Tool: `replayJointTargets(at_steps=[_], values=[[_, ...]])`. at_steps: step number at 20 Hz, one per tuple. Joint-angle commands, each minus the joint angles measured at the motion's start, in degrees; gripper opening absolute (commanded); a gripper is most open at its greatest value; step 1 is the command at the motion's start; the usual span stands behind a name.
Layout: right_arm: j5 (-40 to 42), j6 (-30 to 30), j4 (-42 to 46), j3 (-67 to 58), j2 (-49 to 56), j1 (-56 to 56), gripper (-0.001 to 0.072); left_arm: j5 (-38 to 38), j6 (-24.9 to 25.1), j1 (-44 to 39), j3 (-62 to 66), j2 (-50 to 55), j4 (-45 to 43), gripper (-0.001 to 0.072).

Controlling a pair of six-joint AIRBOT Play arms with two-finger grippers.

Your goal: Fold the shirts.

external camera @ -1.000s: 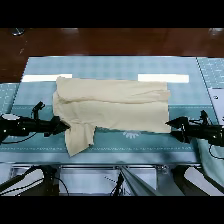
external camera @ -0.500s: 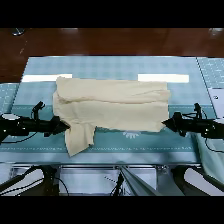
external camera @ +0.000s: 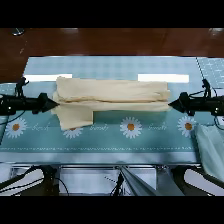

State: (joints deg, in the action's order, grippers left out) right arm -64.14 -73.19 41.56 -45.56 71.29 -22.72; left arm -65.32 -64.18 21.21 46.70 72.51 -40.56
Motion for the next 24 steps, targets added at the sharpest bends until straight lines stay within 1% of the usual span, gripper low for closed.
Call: replayJointTargets(at_steps=[1, 4, 6, 8, 10, 12, 13, 14, 15, 16, 17, 19, 20, 21, 22, 23, 24], values=[[1.57, -3.17, 0.35, -11.04, 7.41, 3.61, 0.0028, 5.75, -2.16, -4.59, 10.86, 5.09, 0.46, 0.0022], [1.92, -4.7, 0.26, -19.19, 14.47, 4.37, 0.0028, 5.11, -6.58, -6.73, 21.66, 14.43, 0.5, 0.0021], [2.08, -5.66, 0.07, -23.28, 18.23, 4.33, 0.0027, 2.6, -7.06, -7.87, 28.68, 20.76, 0.48, 0.0022], [2.47, -5.7, -0.74, -25.97, 21.07, 4.37, 0.0027, 0.09, -7.48, -8.31, 35.26, 26.73, 0.48, 0.0022], [2.82, -4.94, -4.0, -27.58, 23.82, 4.37, 0.0028, -0.33, -10.69, -8.13, 40.37, 31.5, 0.48, 0.0022], [3.82, -4.15, -6.27, -27.76, 26.08, 4.37, 0.0029, -0.79, -12.04, -8.2, 43.47, 34.84, 0.5, 0.0022], [3.85, -4.11, -6.78, -27.76, 27.28, 4.37, 0.0075, -1.31, -12.02, -8.28, 43.87, 35.98, 0.52, 0.0023], [3.98, -4.11, -7.06, -27.76, 28.22, 4.37, 0.0351, -1.77, -12.02, -8.33, 43.85, 36.7, 0.52, 0.0091], [4.02, -3.78, -7.63, -27.78, 28.81, 4.37, 0.0645, -2.84, -11.93, -8.33, 43.85, 37.13, 0.5, 0.0382], [3.26, -2.67, -8.52, -27.78, 28.85, 4.33, 0.0623, -3.72, -11.3, -8.02, 43.85, 37.13, 0.48, 0.0662], [1.73, -1.03, -8.66, -28.22, 28.7, 3.76, 0.0623, -5.01, -11.37, -7.19, 44.33, 37.0, 0.37, 0.0703], [-2.73, 0.0, -8.13, -29.81, 28.11, 1.25, 0.0622, -11.45, -12.22, -3.96, 46.71, 36.74, -1.05, 0.0703], [-4.55, 0.04, -7.89, -30.21, 27.39, -0.59, 0.0623, -15.5, -12.39, -2.16, 46.9, 36.04, -4.09, 0.0703], [-5.6, 0.17, -7.19, -30.21, 26.56, -2.43, 0.0622, -19.26, -14.56, -0.22, 46.9, 34.99, -10.91, 0.0703], [-6.32, 0.07, -5.05, -30.21, 25.75, -4.17, 0.0622, -22.12, -15.63, 1.42, 46.58, 33.73, -17.18, 0.0703], [-6.86, -0.24, -2.43, -30.18, 25.29, -5.35, 0.0623, -23.06, -14.97, 2.93, 45.0, 31.54, -21.49, 0.0703], [-7.48, -0.83, 0.98, -30.18, 25.22, -6.1, 0.0623, -21.49, -13.92, 4.39, 42.27, 28.61, -22.29, 0.0703]])
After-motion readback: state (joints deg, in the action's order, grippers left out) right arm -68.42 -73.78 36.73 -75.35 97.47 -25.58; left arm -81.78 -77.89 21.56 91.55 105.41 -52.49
